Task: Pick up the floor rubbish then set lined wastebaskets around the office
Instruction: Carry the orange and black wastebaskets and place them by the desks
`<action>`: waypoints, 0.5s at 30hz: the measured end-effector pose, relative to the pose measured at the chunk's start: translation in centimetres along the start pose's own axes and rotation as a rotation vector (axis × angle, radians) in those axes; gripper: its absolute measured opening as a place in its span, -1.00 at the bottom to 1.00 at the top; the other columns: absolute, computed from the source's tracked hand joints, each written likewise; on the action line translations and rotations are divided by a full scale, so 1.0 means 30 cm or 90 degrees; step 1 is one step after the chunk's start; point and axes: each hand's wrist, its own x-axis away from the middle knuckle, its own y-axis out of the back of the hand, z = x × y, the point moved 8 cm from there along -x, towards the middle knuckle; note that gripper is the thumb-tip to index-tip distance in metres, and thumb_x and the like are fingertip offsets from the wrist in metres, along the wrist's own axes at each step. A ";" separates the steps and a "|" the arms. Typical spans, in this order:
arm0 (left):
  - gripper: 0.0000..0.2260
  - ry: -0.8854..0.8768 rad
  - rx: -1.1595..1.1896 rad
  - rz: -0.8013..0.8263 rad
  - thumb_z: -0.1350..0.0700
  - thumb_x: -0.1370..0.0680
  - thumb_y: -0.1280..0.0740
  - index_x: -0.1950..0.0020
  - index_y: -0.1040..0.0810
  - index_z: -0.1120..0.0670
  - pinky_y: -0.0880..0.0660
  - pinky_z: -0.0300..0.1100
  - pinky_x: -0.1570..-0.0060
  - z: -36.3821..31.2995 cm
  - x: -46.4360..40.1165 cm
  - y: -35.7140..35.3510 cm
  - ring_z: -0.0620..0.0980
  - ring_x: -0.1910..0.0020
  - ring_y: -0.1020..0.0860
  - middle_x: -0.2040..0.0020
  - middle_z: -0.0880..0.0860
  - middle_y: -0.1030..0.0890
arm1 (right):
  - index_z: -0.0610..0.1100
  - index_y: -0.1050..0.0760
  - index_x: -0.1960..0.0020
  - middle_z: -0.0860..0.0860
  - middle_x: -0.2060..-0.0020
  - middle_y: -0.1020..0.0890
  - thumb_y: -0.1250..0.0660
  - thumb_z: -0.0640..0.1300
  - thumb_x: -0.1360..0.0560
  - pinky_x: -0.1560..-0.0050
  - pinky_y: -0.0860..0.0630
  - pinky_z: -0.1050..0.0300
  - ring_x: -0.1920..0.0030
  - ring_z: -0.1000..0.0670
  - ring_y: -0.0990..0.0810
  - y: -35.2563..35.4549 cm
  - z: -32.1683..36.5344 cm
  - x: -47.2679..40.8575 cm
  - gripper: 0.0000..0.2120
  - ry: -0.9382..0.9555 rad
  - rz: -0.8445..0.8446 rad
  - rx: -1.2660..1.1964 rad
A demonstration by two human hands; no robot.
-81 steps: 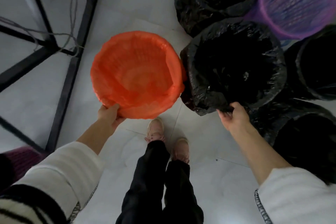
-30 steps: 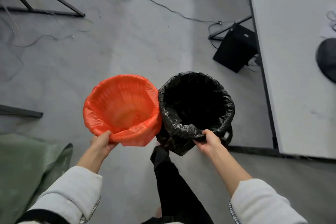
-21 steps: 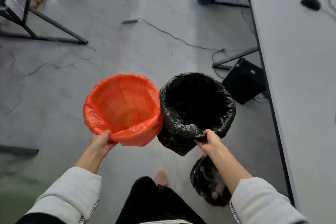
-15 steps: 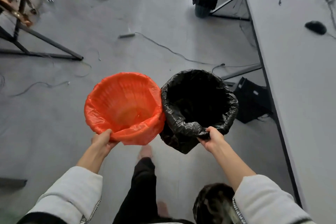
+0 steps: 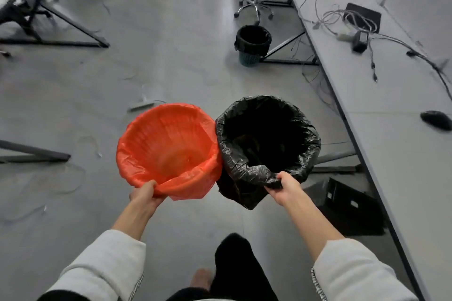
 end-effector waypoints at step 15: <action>-0.50 0.007 0.002 -0.014 0.41 -0.47 -0.13 -0.42 -0.26 0.25 -0.48 0.22 -0.09 -0.919 -0.654 -1.084 0.27 -0.25 -0.47 -0.34 0.28 -0.41 | -0.28 -0.32 -0.21 -0.31 -0.25 -0.45 -0.14 -0.38 -0.53 0.12 -0.52 -0.15 -0.20 -0.30 -0.50 -1.124 0.888 -0.643 -0.74 -0.014 -0.013 -0.017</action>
